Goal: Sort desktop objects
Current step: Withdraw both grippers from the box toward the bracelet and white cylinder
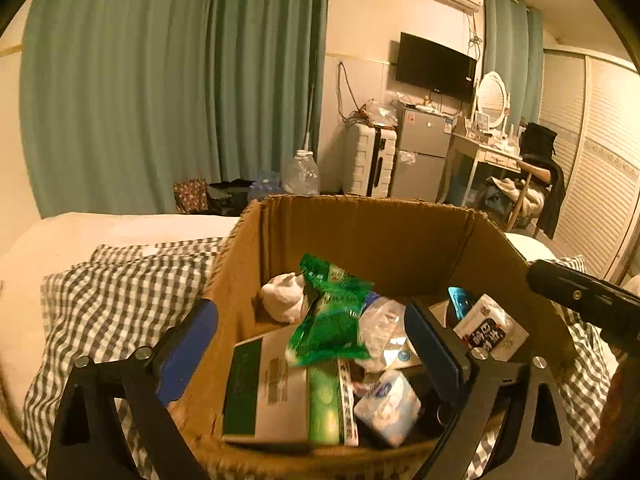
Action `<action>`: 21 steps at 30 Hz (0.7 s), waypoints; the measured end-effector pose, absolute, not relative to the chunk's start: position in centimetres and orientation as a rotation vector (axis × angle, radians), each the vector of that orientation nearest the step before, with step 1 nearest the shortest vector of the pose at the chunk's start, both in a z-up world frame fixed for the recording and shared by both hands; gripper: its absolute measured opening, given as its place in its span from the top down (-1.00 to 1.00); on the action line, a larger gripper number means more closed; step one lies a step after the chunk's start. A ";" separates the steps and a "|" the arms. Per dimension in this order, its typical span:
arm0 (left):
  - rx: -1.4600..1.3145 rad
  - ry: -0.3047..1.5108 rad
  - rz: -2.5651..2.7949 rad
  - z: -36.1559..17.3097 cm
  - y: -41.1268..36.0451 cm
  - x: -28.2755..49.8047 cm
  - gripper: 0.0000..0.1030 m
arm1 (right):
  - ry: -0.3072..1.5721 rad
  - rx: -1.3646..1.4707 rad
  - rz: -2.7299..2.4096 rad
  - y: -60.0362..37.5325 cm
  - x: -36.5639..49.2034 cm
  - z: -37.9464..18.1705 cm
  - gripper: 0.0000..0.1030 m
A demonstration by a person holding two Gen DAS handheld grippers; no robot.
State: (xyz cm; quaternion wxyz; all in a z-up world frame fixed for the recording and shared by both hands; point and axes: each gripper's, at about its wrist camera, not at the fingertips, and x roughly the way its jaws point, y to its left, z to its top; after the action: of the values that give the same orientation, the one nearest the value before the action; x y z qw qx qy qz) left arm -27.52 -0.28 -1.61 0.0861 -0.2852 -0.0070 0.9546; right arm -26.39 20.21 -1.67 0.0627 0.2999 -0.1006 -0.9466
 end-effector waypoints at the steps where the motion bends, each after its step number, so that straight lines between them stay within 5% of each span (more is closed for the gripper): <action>1: -0.851 -0.025 2.846 -1.6 -0.5 -27.0 -0.94 | -0.306 0.912 -2.872 20.4 -25.4 -1.5 -0.25; 21: -0.942 -0.087 2.765 1.1 -0.1 -11.8 -0.95 | -0.330 1.017 -2.922 18.8 -10.0 2.3 -0.25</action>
State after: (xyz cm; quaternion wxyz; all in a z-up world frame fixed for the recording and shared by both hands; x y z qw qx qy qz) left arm -11.82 -0.11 1.11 0.1095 -0.3203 -0.0296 0.9405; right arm -10.00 18.84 2.26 0.0149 0.3268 -0.1060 -0.9390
